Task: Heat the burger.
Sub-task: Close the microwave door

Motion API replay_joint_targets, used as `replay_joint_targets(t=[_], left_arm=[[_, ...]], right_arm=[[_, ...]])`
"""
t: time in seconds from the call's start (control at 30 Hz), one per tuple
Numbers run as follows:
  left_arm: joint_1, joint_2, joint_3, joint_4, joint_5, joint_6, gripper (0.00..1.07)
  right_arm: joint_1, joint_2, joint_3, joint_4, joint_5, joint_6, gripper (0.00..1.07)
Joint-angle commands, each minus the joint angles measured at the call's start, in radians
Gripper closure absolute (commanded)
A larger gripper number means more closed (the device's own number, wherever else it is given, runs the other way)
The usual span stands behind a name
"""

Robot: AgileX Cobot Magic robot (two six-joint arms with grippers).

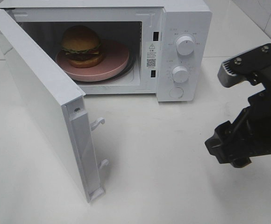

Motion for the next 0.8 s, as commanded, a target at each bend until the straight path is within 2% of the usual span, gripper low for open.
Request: replay_joint_targets(t=[0.03, 0.2, 0.5, 0.57, 0.8], left_arm=[[0.002, -0.019, 0.003, 0.002, -0.01, -0.004, 0.06], [0.002, -0.019, 0.003, 0.002, -0.01, -0.004, 0.06], [0.002, -0.019, 0.003, 0.002, -0.01, -0.004, 0.06], [0.002, -0.019, 0.003, 0.002, -0.01, -0.004, 0.06], [0.002, -0.019, 0.003, 0.002, -0.01, -0.004, 0.06]], right_arm=[[-0.005, -0.051, 0.006, 0.002, 0.059, -0.006, 0.33], [-0.005, -0.212, 0.006, 0.002, 0.211, -0.011, 0.33], [-0.005, -0.385, 0.006, 0.002, 0.369, -0.011, 0.33], [-0.005, -0.479, 0.006, 0.002, 0.461, -0.012, 0.33], [-0.005, -0.573, 0.006, 0.002, 0.594, -0.012, 0.33]])
